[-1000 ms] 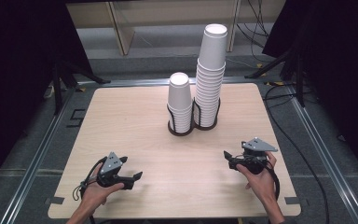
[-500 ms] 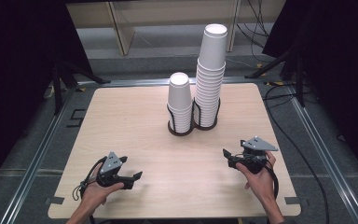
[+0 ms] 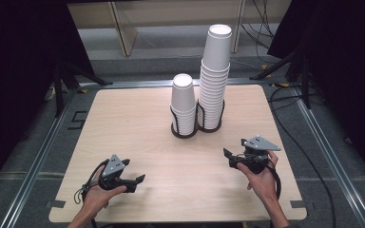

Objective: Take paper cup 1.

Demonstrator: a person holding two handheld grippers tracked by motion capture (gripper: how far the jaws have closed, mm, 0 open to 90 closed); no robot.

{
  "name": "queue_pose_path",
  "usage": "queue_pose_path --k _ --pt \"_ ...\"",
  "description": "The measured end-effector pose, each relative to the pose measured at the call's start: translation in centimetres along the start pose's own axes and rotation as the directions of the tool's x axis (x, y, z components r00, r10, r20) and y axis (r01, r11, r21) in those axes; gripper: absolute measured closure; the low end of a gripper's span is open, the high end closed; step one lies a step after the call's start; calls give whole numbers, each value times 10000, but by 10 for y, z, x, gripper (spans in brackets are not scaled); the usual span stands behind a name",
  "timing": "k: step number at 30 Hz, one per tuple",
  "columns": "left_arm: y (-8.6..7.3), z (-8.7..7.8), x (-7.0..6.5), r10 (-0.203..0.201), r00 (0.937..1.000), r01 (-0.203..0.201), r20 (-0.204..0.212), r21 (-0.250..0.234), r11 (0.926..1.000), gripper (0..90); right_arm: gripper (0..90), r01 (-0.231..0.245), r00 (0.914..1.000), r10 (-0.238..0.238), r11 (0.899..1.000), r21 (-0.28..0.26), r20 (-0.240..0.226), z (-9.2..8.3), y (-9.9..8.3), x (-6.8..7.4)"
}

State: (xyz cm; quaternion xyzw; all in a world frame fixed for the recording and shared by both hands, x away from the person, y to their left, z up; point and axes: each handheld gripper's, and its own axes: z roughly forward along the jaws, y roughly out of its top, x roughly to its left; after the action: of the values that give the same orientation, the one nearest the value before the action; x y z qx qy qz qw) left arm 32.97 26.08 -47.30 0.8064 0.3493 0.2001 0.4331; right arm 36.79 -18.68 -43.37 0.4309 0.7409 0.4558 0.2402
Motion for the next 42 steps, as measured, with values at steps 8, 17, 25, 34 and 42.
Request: queue_pose_path --k 8,17,25,34,42 --pt "0 0 0 50 10000 -50 -15 13 10000 149 223 184 9996 -193 9990 -419 -212 5 13 5" --pt "0 0 0 47 10000 -47 -23 21 10000 149 212 290 9982 -318 9981 -545 -513 10 31 15" --pt "0 0 0 -3 10000 3 19 16 10000 149 207 299 9952 -373 9962 -821 -904 16 53 24" --pt "0 0 0 -3 10000 2 40 38 10000 149 194 435 9942 -532 9937 -1033 -933 17 73 29" --pt "0 0 0 2 10000 -2 29 11 10000 149 169 723 9911 -840 9911 -1122 -1031 21 87 35"
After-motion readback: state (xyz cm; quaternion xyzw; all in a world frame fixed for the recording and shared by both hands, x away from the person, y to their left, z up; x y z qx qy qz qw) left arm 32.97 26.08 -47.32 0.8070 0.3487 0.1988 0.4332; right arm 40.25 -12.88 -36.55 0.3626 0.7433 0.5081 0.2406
